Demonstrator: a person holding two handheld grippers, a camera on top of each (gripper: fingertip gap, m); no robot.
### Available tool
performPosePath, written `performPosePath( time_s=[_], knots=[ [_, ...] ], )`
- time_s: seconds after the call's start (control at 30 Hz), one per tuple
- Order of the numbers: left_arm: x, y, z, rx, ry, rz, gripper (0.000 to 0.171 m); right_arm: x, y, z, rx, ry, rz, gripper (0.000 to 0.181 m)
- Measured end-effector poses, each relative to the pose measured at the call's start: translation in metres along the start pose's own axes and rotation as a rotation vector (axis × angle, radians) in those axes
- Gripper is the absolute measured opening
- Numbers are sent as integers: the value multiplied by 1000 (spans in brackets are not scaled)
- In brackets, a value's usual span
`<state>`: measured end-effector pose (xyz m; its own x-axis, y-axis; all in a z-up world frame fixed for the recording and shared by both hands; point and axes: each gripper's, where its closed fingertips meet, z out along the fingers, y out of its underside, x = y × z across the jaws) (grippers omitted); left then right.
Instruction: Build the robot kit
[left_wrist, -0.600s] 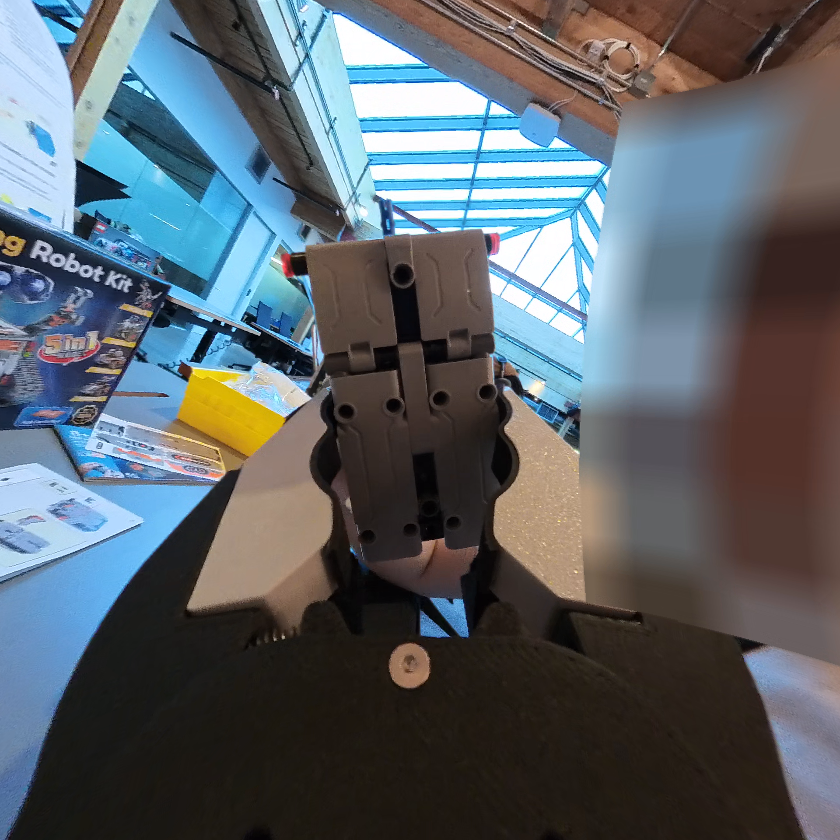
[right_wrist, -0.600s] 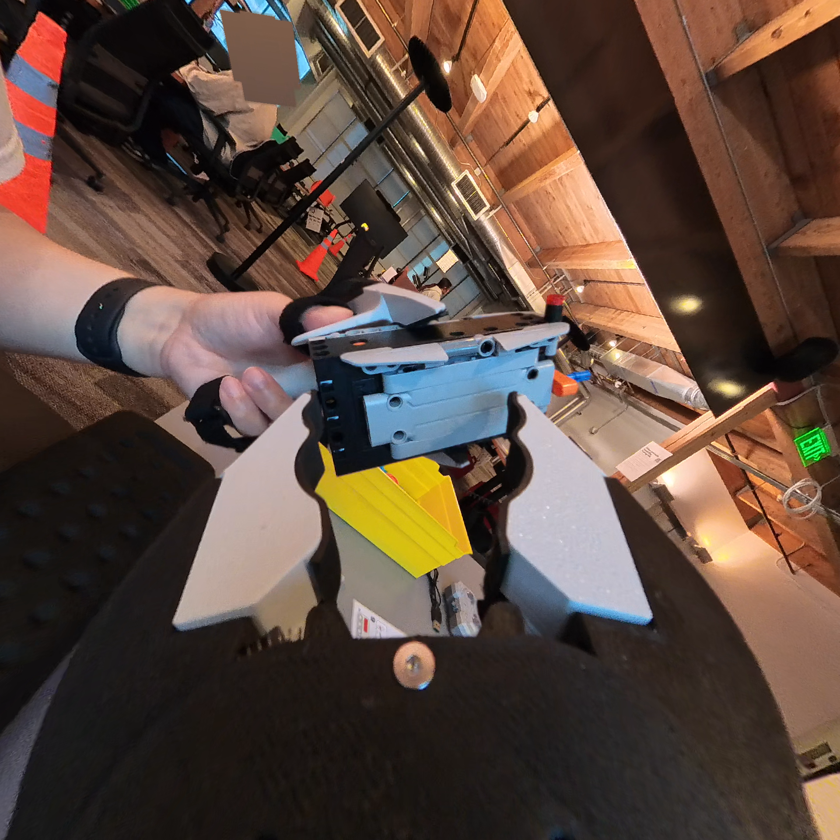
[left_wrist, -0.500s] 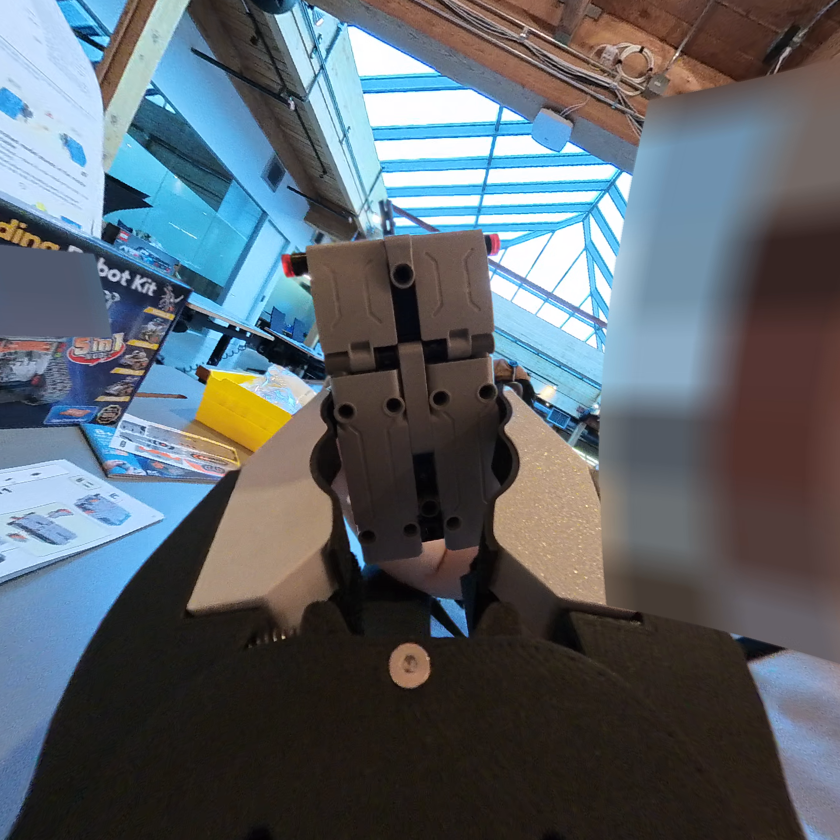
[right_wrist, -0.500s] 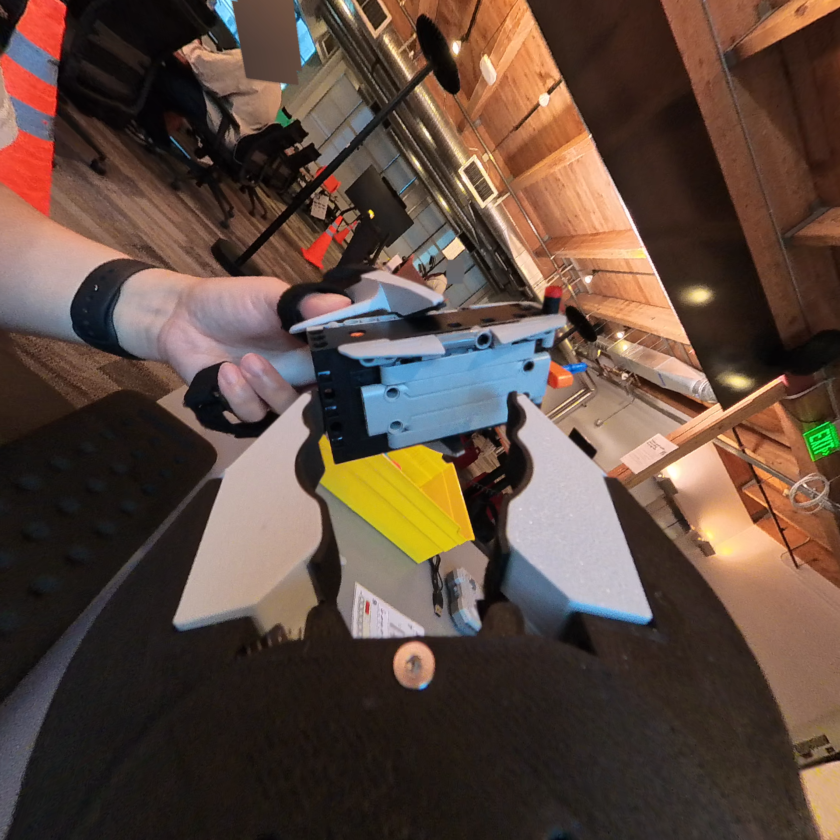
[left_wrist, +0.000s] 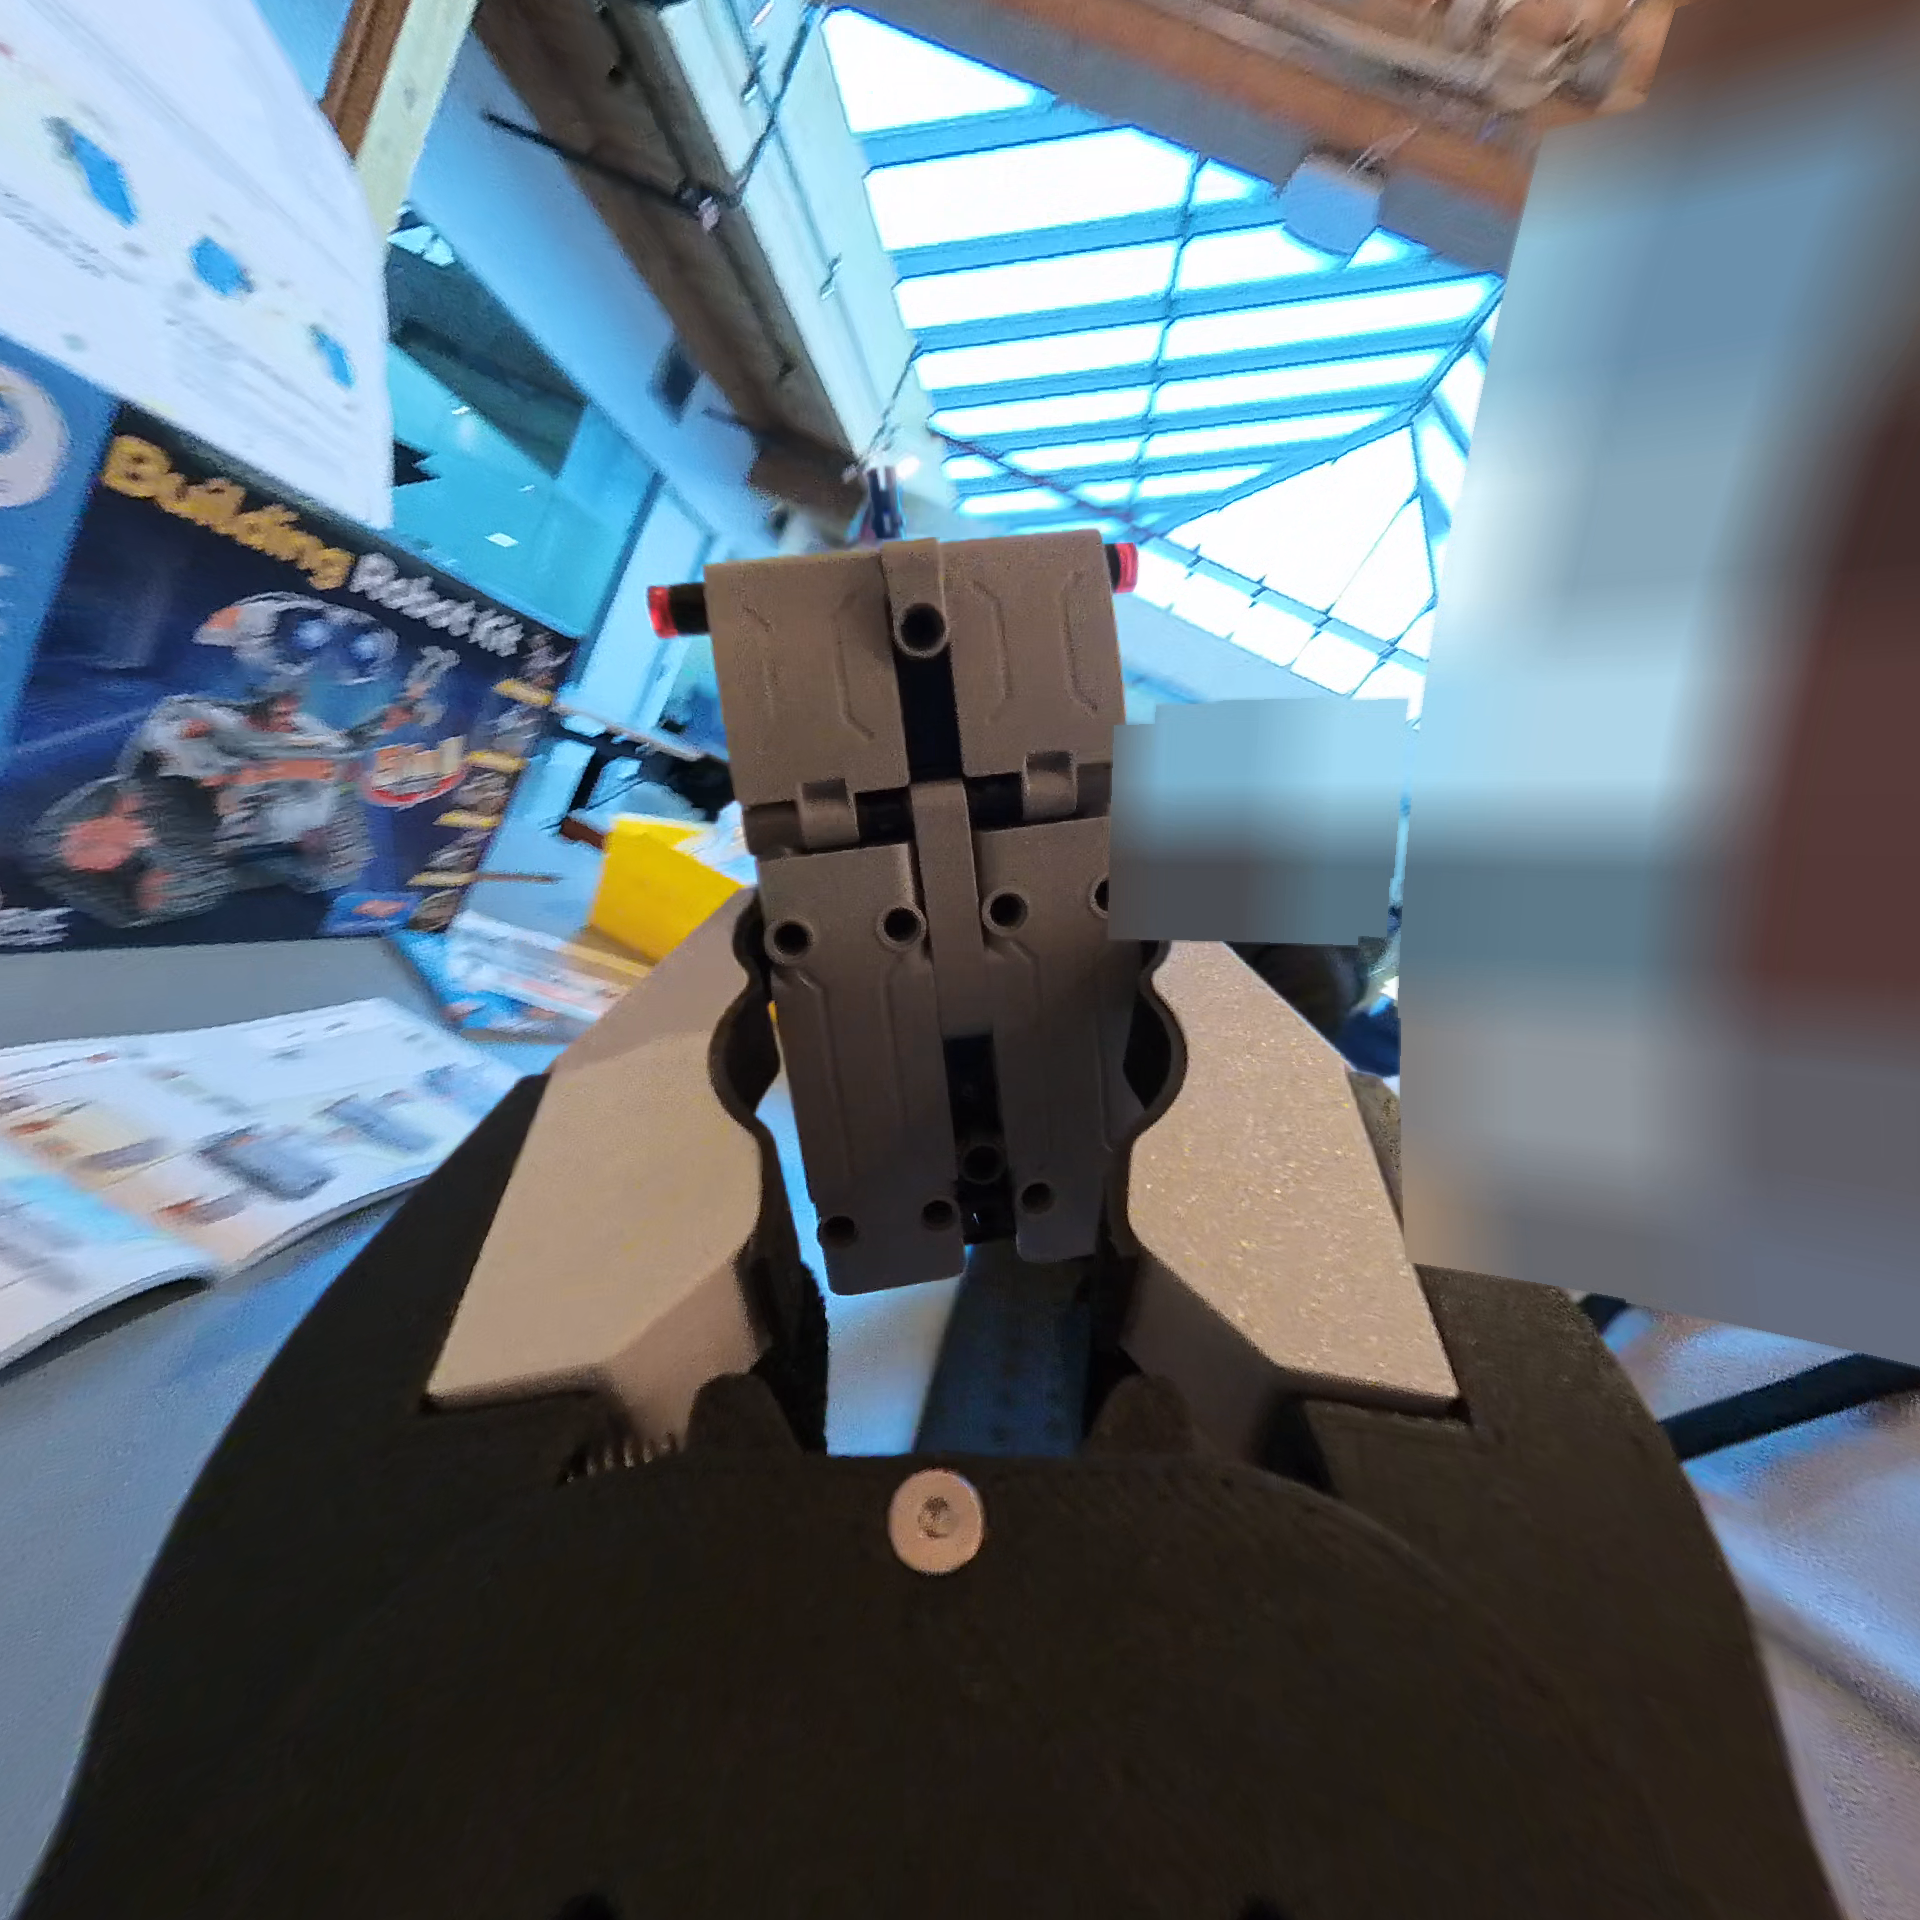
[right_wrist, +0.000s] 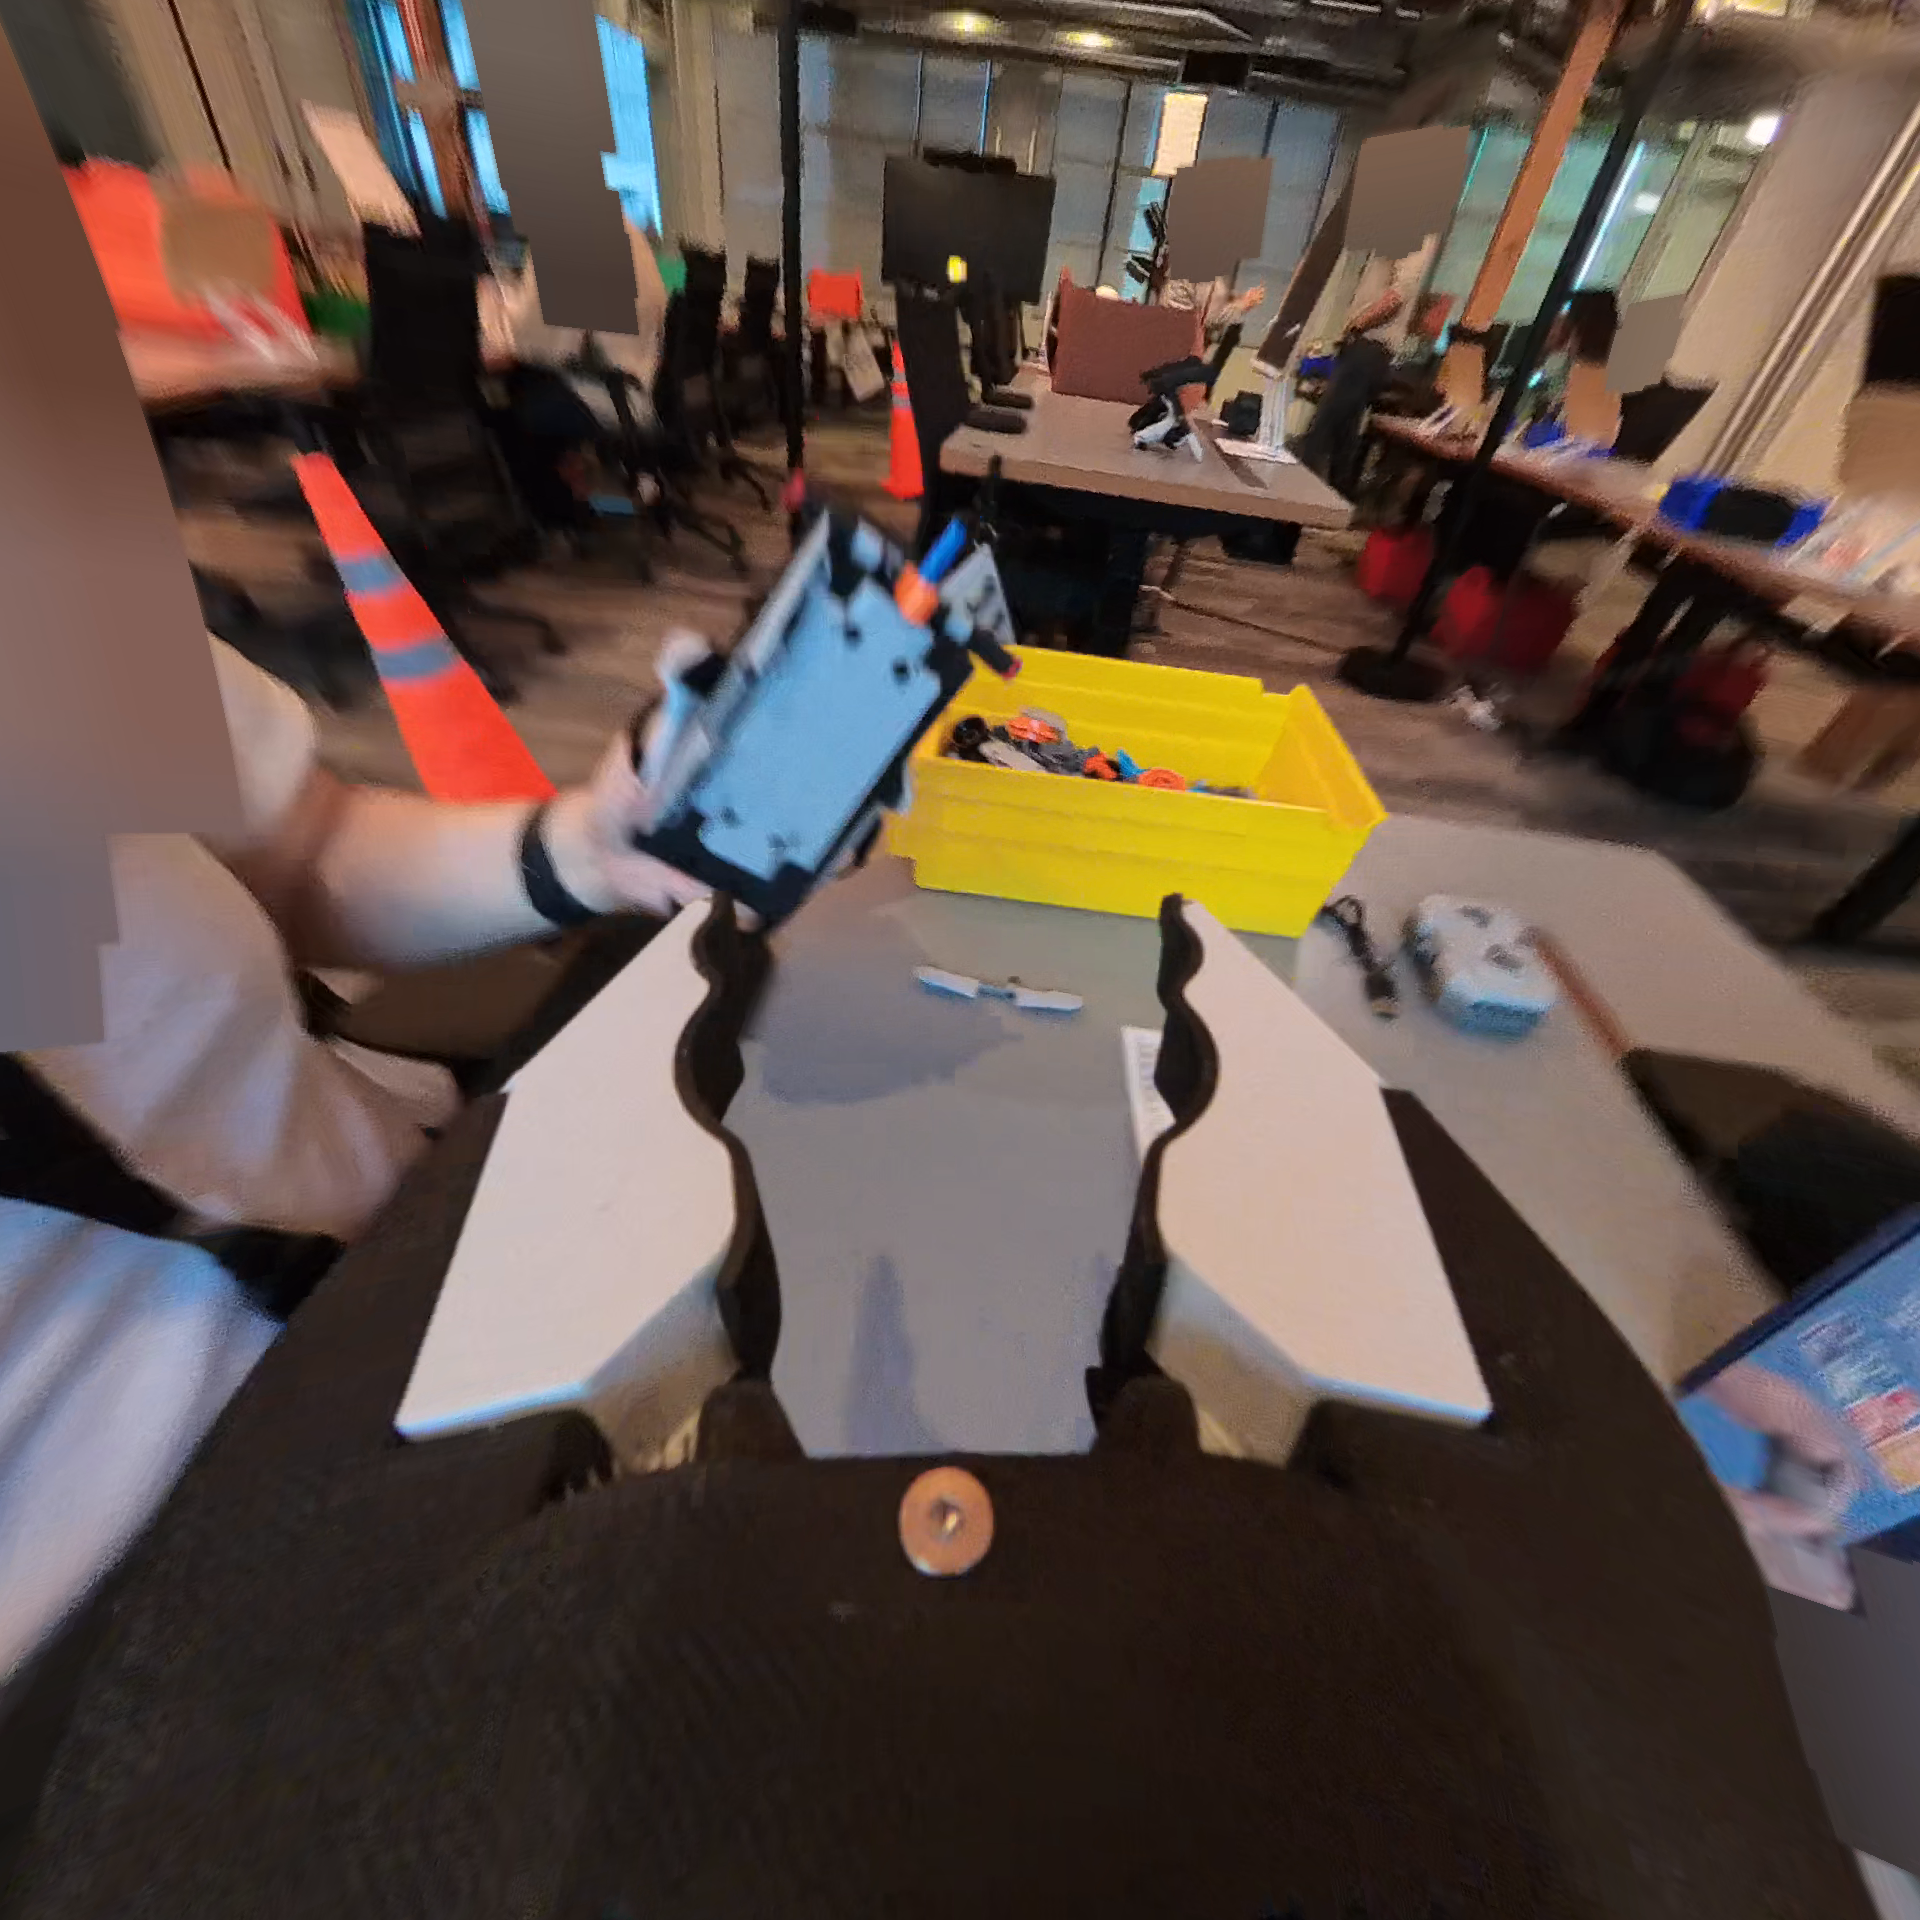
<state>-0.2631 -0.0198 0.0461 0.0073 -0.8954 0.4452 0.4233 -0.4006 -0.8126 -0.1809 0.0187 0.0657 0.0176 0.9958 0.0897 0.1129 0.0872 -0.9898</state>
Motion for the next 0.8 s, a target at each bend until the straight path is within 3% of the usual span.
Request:
performPosePath(
  time_s=[0.03, 0.13, 0.27, 0.33, 0.43, 0.6, 0.8],
  knots=[
    [-9, 5, -1, -32, -38, 26, 66, 4, -7, -12, 37, -13, 81, 75],
    [-23, 17, -4, -93, -77, 52, 66, 16, -18, -39, 91, 6, 223, 68],
    [-34, 28, -7, -117, -74, -9, 66, 22, 6, -46, -17, 111, 239, 60],
    [-42, 36, -7, -144, -101, -37, 66, 15, 31, -33, 5, 122, 340, 63],
    [-42, 51, 1, -189, -87, -81, 66, -12, 63, -4, 77, 58, 576, 83],
    [-34, 77, 18, -276, -20, -153, 66, -22, 74, 20, 257, 61, 761, 87],
    [-32, 100, 24, -361, -9, -184, 66, -32, 94, 43, 267, 45, 823, 90]
  ],
)
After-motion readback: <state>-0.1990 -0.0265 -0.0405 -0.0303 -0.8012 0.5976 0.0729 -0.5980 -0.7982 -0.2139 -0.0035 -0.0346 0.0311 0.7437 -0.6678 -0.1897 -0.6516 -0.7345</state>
